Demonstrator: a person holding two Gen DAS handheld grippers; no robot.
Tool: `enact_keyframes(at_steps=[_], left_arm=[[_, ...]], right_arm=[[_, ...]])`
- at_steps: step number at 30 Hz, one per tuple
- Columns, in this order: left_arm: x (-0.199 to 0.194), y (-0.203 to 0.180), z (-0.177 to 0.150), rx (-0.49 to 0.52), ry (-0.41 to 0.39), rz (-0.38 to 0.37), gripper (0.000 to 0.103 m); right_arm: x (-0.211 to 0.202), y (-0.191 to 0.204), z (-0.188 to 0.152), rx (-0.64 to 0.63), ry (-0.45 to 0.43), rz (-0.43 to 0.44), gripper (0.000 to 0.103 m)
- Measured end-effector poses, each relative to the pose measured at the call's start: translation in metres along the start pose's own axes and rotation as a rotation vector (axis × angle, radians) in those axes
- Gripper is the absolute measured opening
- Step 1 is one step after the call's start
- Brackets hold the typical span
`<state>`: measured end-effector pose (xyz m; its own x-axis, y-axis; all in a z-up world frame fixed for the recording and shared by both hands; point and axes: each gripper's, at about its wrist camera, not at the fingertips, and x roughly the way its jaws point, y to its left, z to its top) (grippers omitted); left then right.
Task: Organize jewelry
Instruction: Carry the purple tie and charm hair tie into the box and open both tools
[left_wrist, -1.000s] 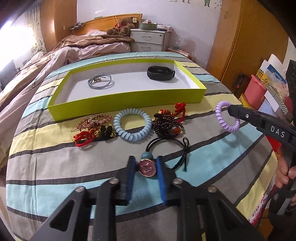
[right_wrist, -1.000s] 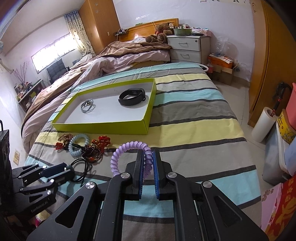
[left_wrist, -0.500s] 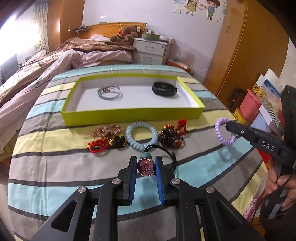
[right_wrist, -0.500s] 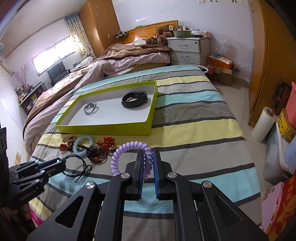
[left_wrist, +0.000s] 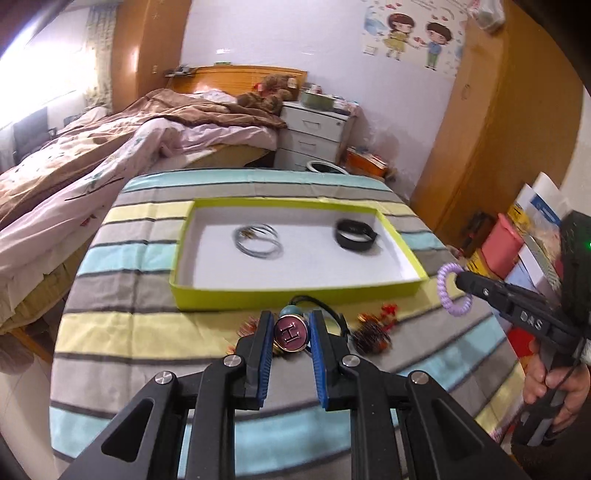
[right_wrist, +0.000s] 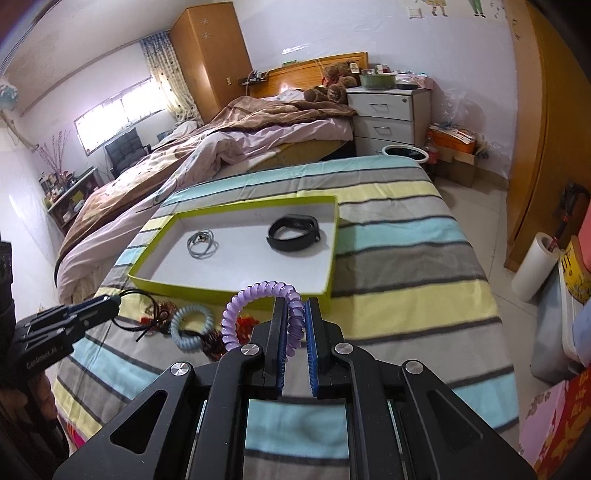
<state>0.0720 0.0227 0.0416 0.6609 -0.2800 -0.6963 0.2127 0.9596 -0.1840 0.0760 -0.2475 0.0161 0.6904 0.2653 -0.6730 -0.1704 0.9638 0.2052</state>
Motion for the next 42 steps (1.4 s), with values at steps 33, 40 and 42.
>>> enact_keyframes(at_steps=[33,40,42], left_arm=[[0.081,0.064,0.06,-0.054,0.079,0.044,0.019],[0.101,0.067,0.055,-0.053,0.133,0.045,0.019],[0.104,0.068,0.053,-0.062,0.141,0.052,0.019]], right_arm=[[0.122,0.033,0.084,-0.088,0.148,0.012,0.01],[0.152,0.042,0.086,-0.121,0.212,0.006,0.01],[0.157,0.044,0.086,-0.133,0.222,0.005,0.01]])
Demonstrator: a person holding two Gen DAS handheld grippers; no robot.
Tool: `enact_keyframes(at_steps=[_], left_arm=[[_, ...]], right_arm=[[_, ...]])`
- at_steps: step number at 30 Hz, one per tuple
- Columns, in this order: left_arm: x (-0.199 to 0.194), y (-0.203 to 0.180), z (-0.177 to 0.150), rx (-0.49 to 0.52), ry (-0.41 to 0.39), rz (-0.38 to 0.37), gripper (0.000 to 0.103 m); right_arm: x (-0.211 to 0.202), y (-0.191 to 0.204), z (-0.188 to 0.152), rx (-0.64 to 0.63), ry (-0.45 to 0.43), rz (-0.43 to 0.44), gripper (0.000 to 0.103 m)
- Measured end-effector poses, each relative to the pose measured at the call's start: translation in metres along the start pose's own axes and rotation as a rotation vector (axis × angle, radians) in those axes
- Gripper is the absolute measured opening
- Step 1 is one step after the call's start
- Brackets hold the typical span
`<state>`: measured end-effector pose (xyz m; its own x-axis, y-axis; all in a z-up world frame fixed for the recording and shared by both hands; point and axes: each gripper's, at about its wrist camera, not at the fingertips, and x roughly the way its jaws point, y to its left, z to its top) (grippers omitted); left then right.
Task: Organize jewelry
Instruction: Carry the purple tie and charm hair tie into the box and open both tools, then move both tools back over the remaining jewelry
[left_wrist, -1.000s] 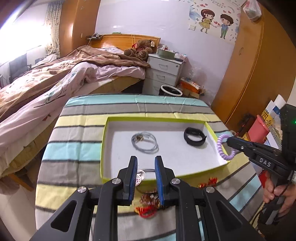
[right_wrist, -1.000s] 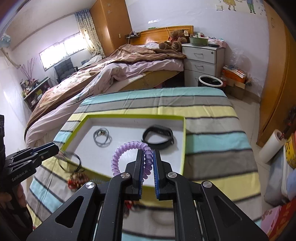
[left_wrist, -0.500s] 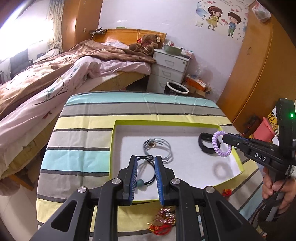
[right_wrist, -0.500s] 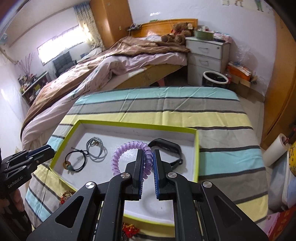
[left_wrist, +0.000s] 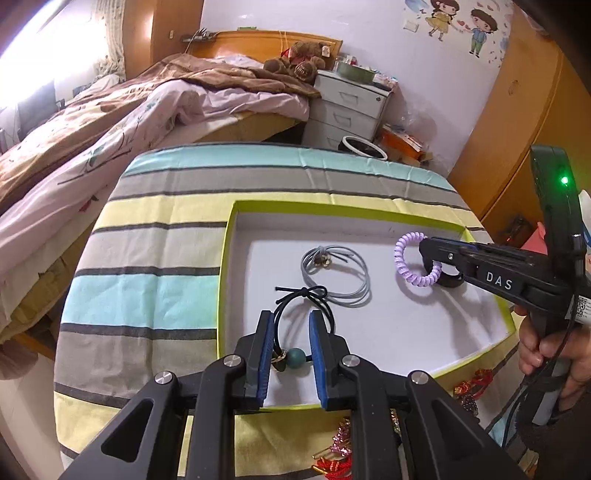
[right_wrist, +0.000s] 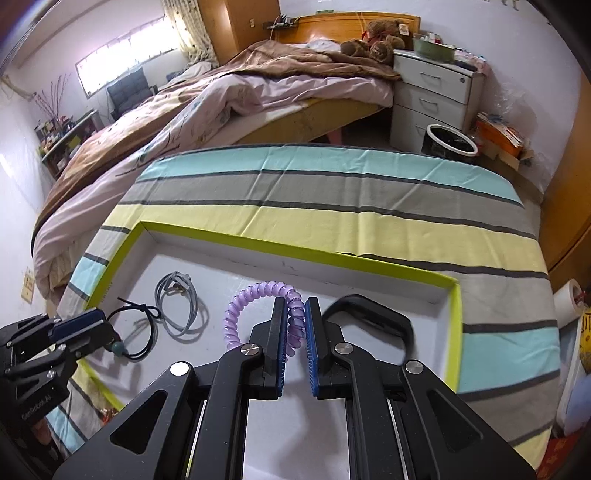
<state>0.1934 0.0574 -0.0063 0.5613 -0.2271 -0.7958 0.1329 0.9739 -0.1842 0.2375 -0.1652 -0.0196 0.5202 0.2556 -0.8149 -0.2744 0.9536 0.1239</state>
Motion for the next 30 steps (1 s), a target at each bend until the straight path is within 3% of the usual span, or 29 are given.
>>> enact_keyframes(at_steps=[14,19,22,24,30], left_arm=[[0.004,0.009,-0.001,-0.021,0.002,0.004,0.022],[0.001,0.007,-0.002,-0.026,-0.004,-0.002,0.025],[-0.003,0.005,-0.003,-0.022,-0.013,-0.014,0.032],[-0.009,0.003,-0.005,-0.019,-0.028,-0.016,0.039],[-0.037,0.005,-0.016,-0.041,-0.082,-0.03,0.041]], right_arm=[[0.021,0.007,0.002,-0.048,0.052,-0.015,0.011],[0.014,0.006,0.003,-0.04,0.029,-0.011,0.025],[0.007,0.006,0.002,-0.034,0.015,0.004,0.035],[0.0,0.006,0.001,-0.028,0.003,0.01,0.036],[-0.036,0.006,-0.013,-0.027,-0.068,0.04,0.036]])
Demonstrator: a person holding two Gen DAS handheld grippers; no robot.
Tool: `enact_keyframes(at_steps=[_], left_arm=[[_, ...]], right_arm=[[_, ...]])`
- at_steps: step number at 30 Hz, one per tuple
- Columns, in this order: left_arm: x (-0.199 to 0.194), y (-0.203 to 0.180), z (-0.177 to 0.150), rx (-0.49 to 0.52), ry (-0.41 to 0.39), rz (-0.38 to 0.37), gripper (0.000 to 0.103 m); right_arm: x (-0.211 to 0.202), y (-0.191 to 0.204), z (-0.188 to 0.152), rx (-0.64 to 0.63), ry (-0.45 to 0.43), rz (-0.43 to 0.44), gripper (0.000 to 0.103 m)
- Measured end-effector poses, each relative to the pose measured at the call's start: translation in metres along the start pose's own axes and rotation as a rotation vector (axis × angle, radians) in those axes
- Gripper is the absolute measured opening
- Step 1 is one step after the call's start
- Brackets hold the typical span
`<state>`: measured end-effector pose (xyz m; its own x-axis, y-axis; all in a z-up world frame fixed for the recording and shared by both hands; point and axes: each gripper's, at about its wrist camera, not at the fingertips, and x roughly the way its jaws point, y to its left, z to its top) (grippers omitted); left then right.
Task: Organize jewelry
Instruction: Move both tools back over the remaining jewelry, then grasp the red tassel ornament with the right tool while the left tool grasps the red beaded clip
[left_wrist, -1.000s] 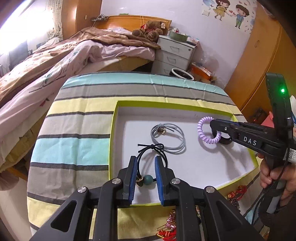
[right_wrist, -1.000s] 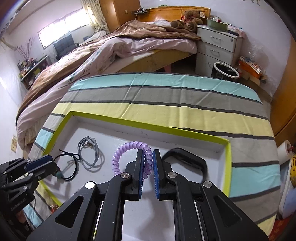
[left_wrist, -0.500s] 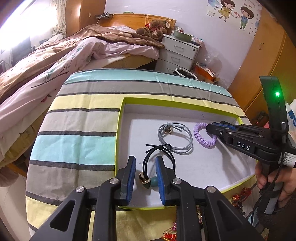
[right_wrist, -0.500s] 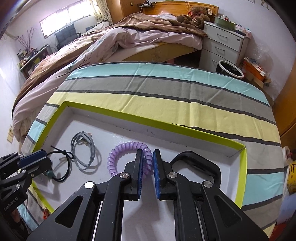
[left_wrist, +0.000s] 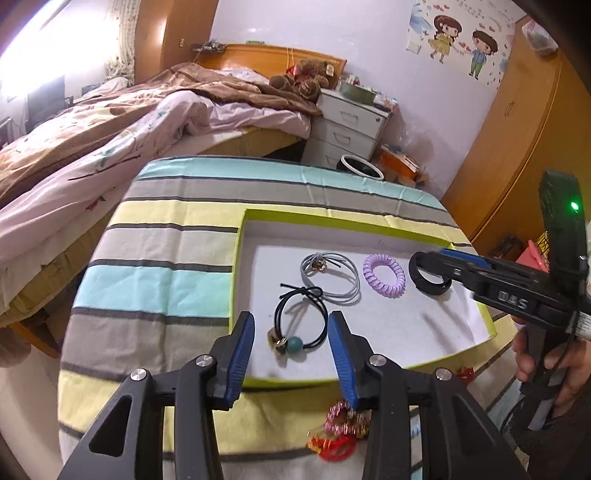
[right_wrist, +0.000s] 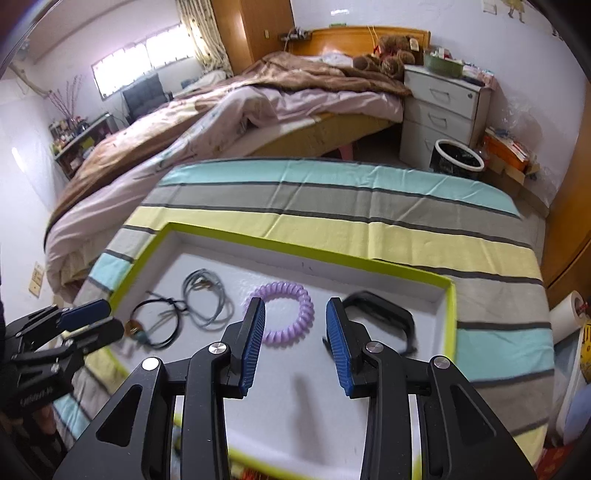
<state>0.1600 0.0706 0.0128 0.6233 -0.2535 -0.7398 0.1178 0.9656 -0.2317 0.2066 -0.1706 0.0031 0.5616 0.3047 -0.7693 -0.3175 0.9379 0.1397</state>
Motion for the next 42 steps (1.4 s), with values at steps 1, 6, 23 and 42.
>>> enact_keyframes(at_steps=[1,6,23,42], left_arm=[[-0.005,0.0,-0.003,-0.003,-0.007,0.0,0.041],[-0.023,0.004,-0.022,-0.034,-0.021,-0.019,0.046],[-0.051,0.026,-0.072,-0.116,-0.023,-0.083,0.049],[-0.059,0.056,-0.078,-0.076,0.061,-0.131,0.049]], right_arm=[[-0.007,-0.001,-0.004,0.006,-0.012,0.004,0.036],[-0.04,-0.003,-0.031,0.038,-0.063,0.028,0.036],[-0.04,-0.005,-0.102,0.231,0.021,0.037,0.036],[-0.029,-0.003,-0.106,0.383,-0.011,-0.065,0.023]])
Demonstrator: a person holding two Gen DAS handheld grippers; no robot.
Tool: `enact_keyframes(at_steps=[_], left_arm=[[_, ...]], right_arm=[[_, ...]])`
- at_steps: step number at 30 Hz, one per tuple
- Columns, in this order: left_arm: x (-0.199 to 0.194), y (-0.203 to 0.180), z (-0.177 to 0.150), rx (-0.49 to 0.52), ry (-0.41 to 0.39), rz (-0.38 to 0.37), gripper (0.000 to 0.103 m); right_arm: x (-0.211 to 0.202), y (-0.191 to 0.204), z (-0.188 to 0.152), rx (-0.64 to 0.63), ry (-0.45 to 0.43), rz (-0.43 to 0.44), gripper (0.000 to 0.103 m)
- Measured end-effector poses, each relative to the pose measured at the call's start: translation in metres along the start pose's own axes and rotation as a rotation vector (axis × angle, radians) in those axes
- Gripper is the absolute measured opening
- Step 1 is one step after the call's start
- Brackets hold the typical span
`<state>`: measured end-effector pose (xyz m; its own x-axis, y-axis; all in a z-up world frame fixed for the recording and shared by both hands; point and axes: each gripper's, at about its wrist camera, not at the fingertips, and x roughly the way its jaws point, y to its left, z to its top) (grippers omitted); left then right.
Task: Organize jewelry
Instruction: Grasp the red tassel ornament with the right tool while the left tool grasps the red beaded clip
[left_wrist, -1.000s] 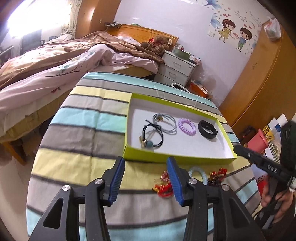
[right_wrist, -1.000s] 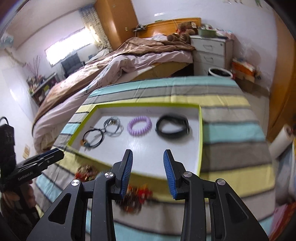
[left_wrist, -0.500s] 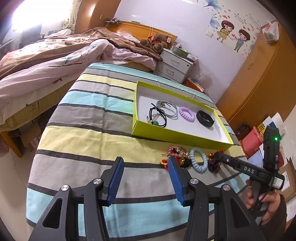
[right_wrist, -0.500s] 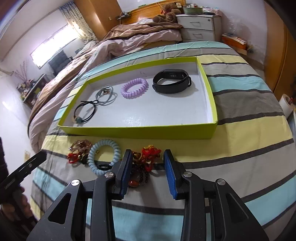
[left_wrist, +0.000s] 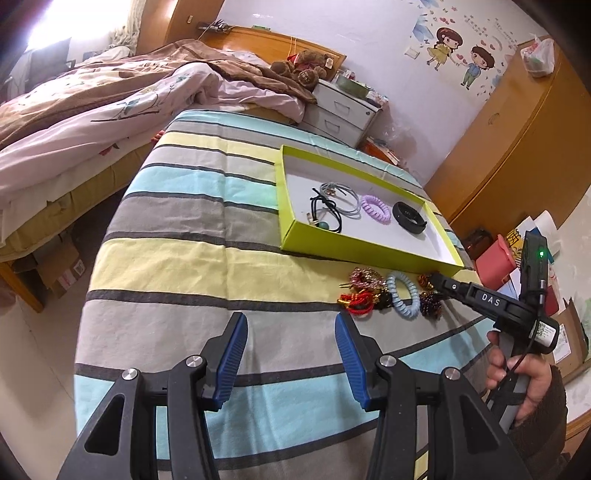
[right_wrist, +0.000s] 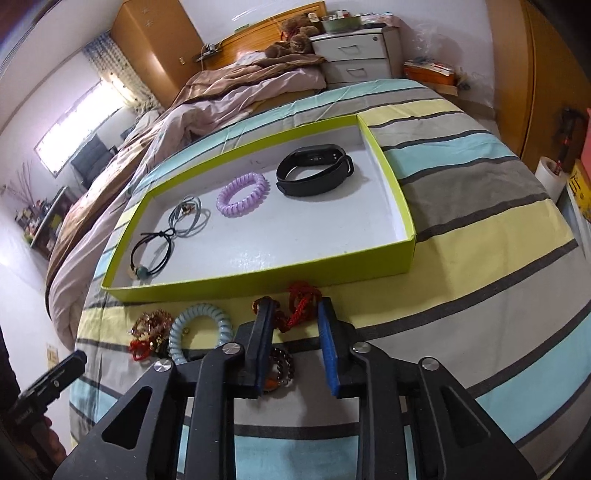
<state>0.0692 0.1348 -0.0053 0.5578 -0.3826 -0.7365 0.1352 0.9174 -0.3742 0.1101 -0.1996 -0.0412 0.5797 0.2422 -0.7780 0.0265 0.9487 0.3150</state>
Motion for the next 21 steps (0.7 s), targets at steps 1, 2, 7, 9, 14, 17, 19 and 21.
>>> enact_keyframes(at_steps=[1,2,7,9,14,17,19,21], left_arm=[[-0.001,0.001,0.0,0.0,0.001,0.003,0.049],[-0.003,0.002,-0.001,0.0,0.002,0.005,0.049],[-0.007,0.007,-0.008,-0.035,-0.006,0.027,0.049],[-0.007,0.007,-0.01,-0.046,-0.01,0.038,0.049],[-0.002,-0.003,-0.013,-0.052,-0.016,0.057,0.049],[0.005,-0.013,-0.01,-0.062,-0.019,0.055,0.049],[0.01,-0.021,-0.008,-0.043,-0.017,0.048,0.049],[0.018,-0.03,-0.007,-0.026,-0.006,0.033,0.049]], right_arm=[[0.001,0.0,0.0,-0.001,-0.003,-0.004,0.022],[0.001,0.001,0.0,0.004,-0.007,-0.005,0.021],[-0.004,0.0,-0.001,-0.015,-0.033,-0.024,0.004],[-0.008,-0.002,-0.002,-0.015,-0.036,-0.006,0.004],[-0.017,-0.014,-0.003,-0.025,-0.048,0.031,0.004],[-0.028,-0.024,-0.002,-0.023,-0.071,0.028,0.004],[-0.036,-0.035,-0.001,-0.014,-0.087,0.031,0.004],[-0.041,-0.044,-0.001,-0.001,-0.092,0.026,0.004]])
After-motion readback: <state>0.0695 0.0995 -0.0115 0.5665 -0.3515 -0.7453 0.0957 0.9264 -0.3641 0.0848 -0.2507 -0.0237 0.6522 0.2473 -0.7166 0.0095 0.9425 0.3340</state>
